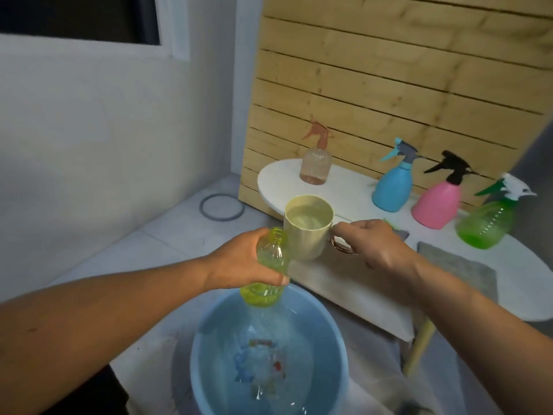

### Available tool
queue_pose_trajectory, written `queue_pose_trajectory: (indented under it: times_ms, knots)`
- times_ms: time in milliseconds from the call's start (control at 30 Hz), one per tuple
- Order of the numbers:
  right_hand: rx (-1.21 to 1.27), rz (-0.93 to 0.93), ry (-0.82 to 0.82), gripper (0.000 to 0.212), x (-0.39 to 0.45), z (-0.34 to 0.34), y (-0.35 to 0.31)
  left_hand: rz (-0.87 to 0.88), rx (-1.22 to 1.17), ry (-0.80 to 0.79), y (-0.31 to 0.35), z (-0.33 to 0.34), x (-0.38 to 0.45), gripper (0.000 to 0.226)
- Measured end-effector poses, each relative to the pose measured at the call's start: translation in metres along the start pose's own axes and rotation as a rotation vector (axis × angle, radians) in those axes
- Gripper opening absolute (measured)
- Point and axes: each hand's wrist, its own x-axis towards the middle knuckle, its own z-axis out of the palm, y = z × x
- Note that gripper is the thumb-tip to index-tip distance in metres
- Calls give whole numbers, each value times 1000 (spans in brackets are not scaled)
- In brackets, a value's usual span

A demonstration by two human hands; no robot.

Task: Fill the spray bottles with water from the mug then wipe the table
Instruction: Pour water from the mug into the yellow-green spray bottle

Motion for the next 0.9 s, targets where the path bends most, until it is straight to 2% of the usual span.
queue_pose_trajectory:
  times_ms: [267, 467, 900]
  knots:
    - [37, -21, -2, 47, 5, -4, -5, -3, 9, 54, 0, 4, 6, 61]
    - [-31, -58, 23, 40, 6, -4, -5, -16, 24, 60, -14, 13, 14, 63]
    - [-106, -83, 60, 45, 12, 0, -4, -33, 52, 139, -26, 20, 21, 75]
